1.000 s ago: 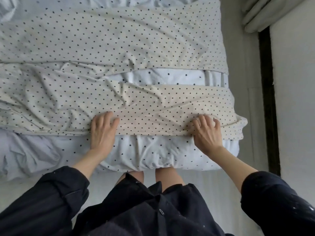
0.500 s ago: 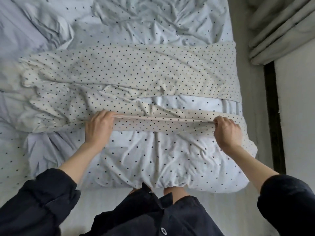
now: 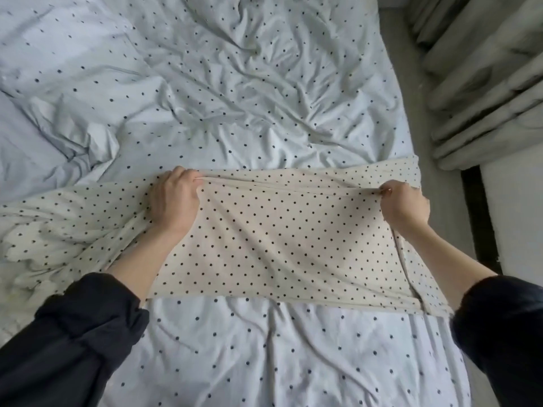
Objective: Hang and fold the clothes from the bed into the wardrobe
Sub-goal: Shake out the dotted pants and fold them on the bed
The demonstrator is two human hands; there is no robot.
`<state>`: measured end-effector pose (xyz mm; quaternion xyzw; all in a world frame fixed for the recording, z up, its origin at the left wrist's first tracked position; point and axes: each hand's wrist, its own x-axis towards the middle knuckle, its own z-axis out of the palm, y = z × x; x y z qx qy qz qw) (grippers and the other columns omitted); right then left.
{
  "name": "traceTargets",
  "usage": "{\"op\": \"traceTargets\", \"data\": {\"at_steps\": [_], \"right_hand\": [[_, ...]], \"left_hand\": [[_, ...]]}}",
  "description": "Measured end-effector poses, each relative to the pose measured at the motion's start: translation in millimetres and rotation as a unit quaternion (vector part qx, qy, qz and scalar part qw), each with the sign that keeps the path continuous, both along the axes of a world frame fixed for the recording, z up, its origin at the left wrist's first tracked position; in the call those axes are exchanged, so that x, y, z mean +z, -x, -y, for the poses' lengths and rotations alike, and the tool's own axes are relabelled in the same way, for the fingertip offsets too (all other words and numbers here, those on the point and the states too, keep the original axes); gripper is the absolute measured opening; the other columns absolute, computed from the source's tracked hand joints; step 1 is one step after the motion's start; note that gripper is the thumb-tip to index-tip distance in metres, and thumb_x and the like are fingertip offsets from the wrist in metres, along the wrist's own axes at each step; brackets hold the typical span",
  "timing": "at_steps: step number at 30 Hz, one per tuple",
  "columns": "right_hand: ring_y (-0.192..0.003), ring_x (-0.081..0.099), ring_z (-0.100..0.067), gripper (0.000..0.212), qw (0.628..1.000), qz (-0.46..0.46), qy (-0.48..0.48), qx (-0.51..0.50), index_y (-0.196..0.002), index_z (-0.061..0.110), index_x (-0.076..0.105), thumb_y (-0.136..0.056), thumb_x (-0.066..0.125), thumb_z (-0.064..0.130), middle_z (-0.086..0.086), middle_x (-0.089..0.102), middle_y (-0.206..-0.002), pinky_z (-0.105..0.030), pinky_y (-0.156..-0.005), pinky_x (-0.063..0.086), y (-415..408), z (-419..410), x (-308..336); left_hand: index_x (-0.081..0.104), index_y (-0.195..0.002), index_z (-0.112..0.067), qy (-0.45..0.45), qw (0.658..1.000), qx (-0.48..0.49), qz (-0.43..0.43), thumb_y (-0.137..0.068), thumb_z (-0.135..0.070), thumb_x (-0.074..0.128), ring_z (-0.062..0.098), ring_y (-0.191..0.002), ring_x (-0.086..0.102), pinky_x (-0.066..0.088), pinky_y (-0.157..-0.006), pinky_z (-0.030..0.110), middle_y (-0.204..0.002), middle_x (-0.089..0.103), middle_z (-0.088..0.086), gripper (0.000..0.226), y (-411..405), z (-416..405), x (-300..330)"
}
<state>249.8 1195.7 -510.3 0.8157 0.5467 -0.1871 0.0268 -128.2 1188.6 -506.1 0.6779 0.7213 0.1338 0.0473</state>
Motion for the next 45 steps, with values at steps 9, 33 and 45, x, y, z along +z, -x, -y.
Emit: {"op": "traceTargets", "data": {"at_steps": [9, 33, 45], "right_hand": [[-0.097, 0.057, -0.036, 0.039, 0.999, -0.029, -0.028, -0.018, -0.117, 0.014, 0.063, -0.090, 0.037, 0.002, -0.018, 0.065, -0.108, -0.042, -0.090, 0.040, 18.7, -48.3, -35.7], [-0.074, 0.047, -0.027, 0.021, 0.982, 0.141, -0.093, 0.086, -0.084, 0.008, 0.065, -0.083, 0.046, 0.000, -0.007, 0.059, -0.077, -0.036, -0.074, 0.025, -123.4, -33.1, -60.5], [-0.132, 0.039, -0.027, 0.045, 0.970, -0.073, -0.095, 0.210, -0.133, 0.014, 0.048, -0.097, 0.033, 0.035, -0.009, 0.044, -0.143, -0.056, -0.106, 0.029, -57.5, 28.9, -74.6]], "left_hand": [[0.067, -0.092, -0.006, 0.035, 0.996, 0.078, -0.015, -0.091, -0.011, 0.055, 0.037, -0.087, 0.057, 0.042, -0.071, 0.045, -0.092, 0.061, 0.016, 0.013, 6.3, -27.3, -12.9], [0.007, -0.149, -0.035, 0.218, 0.937, -0.234, -0.142, -0.097, -0.050, 0.016, 0.022, -0.145, -0.013, -0.009, -0.110, 0.063, -0.159, -0.007, -0.002, 0.055, -223.4, 0.9, -45.1], [0.003, -0.150, -0.037, 0.236, 0.949, -0.161, -0.136, -0.099, -0.046, 0.013, 0.019, -0.145, -0.015, -0.013, -0.110, 0.058, -0.159, -0.010, -0.005, 0.052, -210.9, -4.6, -43.7]]}}
